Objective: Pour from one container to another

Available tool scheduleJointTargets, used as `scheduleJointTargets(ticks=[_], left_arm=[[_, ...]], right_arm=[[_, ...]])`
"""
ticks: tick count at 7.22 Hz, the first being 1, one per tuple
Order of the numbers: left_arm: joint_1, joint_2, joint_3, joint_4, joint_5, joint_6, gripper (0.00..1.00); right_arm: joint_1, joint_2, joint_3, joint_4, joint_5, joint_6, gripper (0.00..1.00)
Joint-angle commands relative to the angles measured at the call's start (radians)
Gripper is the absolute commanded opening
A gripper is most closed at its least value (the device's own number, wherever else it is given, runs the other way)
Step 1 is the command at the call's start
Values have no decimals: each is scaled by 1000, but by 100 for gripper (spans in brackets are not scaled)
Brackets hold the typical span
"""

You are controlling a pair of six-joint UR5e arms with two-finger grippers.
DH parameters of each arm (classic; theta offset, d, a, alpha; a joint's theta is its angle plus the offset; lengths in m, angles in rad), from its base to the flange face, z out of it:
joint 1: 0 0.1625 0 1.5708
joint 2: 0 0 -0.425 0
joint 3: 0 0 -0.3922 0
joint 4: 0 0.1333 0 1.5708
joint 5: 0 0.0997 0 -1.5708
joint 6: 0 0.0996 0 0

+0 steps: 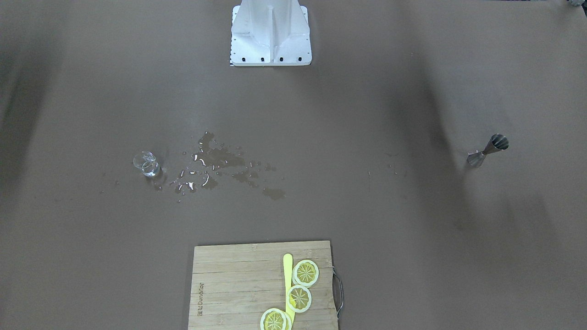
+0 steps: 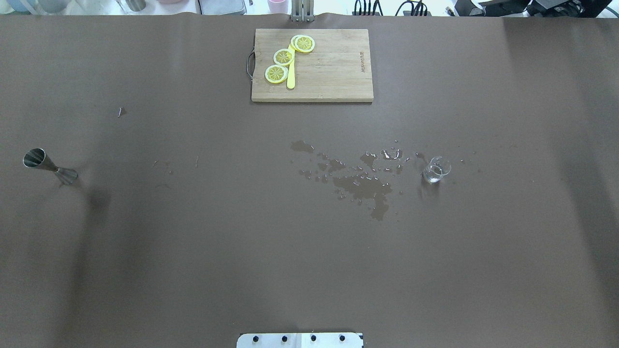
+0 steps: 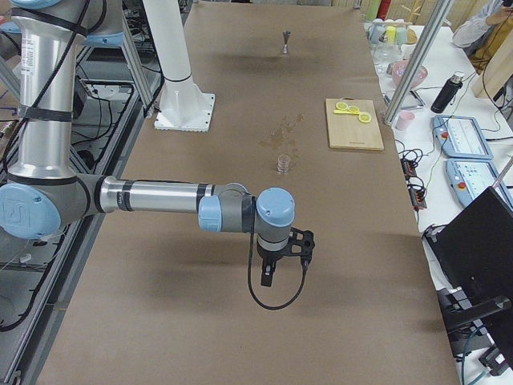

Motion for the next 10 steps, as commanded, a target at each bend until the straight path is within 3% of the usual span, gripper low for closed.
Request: scheduleJointTargets(ticks=[1,4,10], left_arm=[[9,-6,-2,7,1,-12,99],[10,-5,-45,107,0,-12,99],[10,4,-45,99,0,-1,99]], right_arm=[[0,-1,0,0,0,0,100],[5,-1,2,0,2,0,100],[6,-1,2,0,2,0,100]])
